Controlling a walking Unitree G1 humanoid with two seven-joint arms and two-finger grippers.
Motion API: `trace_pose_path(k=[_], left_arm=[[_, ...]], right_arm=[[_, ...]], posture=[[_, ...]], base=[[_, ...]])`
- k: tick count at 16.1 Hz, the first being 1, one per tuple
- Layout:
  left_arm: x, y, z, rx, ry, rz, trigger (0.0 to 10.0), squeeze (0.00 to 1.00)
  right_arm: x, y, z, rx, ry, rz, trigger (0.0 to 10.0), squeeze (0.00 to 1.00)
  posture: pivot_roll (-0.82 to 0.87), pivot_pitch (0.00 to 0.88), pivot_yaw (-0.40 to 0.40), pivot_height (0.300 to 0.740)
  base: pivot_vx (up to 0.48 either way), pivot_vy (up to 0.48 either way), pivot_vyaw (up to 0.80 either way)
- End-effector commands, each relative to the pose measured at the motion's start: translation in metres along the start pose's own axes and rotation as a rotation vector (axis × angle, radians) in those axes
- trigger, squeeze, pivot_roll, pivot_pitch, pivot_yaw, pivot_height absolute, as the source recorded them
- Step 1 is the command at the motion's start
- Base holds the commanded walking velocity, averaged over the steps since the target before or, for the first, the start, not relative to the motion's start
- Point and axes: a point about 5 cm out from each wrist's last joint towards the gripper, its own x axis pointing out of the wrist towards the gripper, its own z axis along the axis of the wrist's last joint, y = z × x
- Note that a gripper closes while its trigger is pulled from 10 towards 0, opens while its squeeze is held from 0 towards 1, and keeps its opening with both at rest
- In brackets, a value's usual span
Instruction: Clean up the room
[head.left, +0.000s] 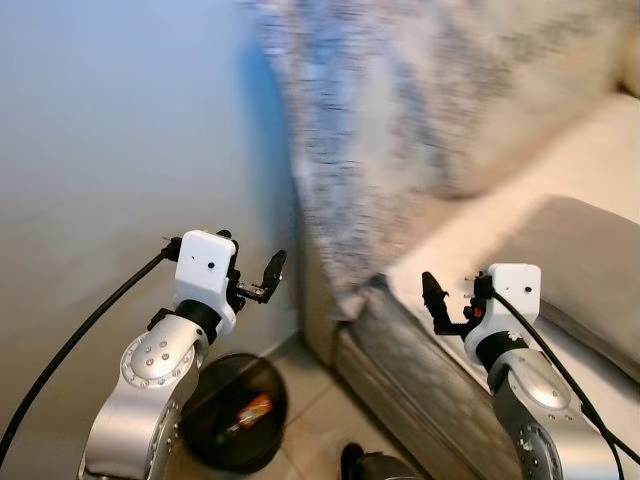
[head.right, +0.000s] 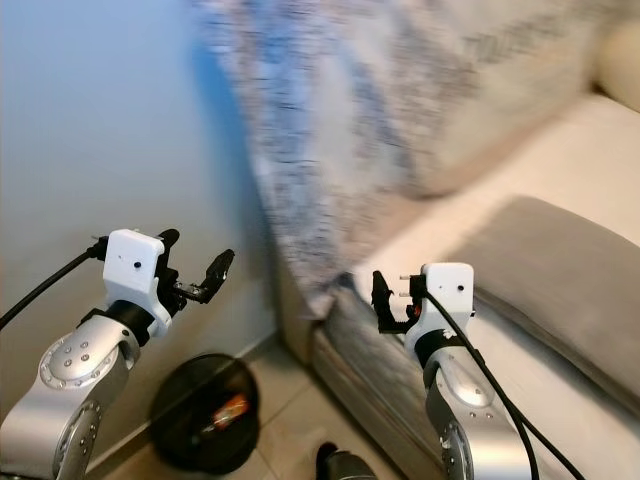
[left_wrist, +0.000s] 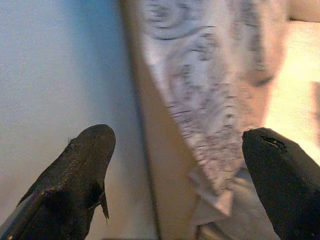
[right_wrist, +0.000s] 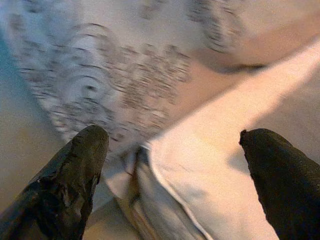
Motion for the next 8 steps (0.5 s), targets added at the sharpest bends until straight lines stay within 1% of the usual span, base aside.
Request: trace_pose_path(k=[1,6,8], left_arm=[[-0.0005,-0.0016,-0.0005,0.003,0.001,0.002,10.0,0.0],[-0.0041,0.0005,-0.0018,-0.017,0.005,0.016,10.0,0.0],[-0.0041,0.0028,-0.0027,0.002,0.011,0.028,10.0,0.0]], right_arm=[[-0.0029,-0.0012,0.0068,-0.01,-0.028,-0.017,10.0,0.0],[-0.0018,0.0013,0.0064,-0.034,-0.029,-0.015,10.0,0.0],[-0.0002,0.0017,0.0066,-0.042,-0.027,-0.013,10.0,0.0]], posture=[[-0.04,0.0,0.013,0.74],[-0.03,0.0,0.005,0.74],[-0.03,0.0,0.004,0.74]], base=[[0.0,0.0,-0.79],[0.0,0.0,-0.8],[0.0,0.0,-0.8]])
